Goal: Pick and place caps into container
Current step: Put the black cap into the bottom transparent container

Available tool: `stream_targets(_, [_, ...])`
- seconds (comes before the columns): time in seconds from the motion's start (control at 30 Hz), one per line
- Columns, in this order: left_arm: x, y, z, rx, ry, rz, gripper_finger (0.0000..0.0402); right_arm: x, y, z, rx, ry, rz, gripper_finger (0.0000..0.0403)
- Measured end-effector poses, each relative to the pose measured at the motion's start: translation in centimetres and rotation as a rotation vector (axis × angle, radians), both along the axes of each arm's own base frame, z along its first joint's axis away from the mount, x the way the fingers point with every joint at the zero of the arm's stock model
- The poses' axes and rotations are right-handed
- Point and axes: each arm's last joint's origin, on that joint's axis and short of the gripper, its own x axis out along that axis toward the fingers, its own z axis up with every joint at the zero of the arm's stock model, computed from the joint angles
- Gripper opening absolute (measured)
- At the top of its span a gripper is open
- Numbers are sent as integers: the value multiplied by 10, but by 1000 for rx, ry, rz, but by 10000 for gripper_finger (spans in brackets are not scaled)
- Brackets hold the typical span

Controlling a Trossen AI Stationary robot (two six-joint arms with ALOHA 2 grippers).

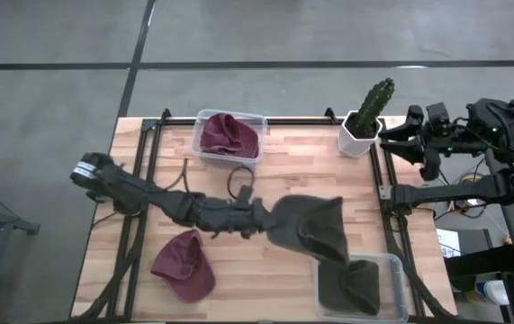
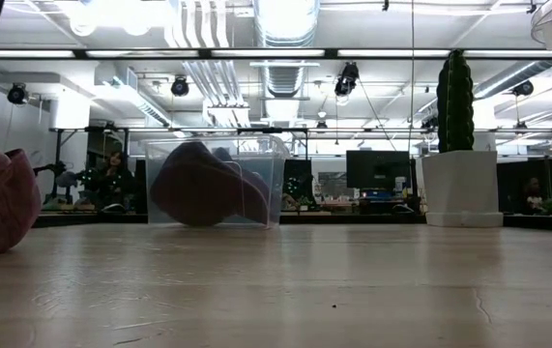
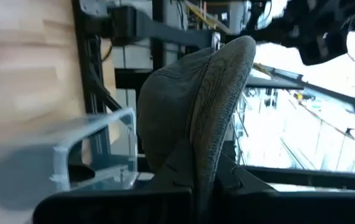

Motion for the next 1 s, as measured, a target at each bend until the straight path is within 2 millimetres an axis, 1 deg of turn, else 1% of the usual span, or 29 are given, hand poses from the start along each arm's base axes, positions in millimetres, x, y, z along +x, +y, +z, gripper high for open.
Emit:
stream_targets(0.17, [31,-24,5,82,-5,-18,5,-1,0,0,0,2,6,157])
stream_targets(0.3, [54,-36,7,153,25,-6,5,-1,0,0,-15,2,12,152])
stream_targets(0.4, [70,-43,2,152,48,-8,5,-1,1,0,-20,2,15,148])
stream_targets(0.6, [98,-57,-5,113,27,5,5,-4,1,0,-23,-4,23,141])
stream_targets(0.67, [106,-61,-12,115,33,-1,5,-4,1,0,-23,-5,23,139])
stream_targets(0.8, [120,-67,-33,64,70,-17,5,-6,1,0,-24,-10,23,134])
stream_targets(1.0, [130,-79,-56,18,102,-34,5,-8,2,0,-29,-16,23,127])
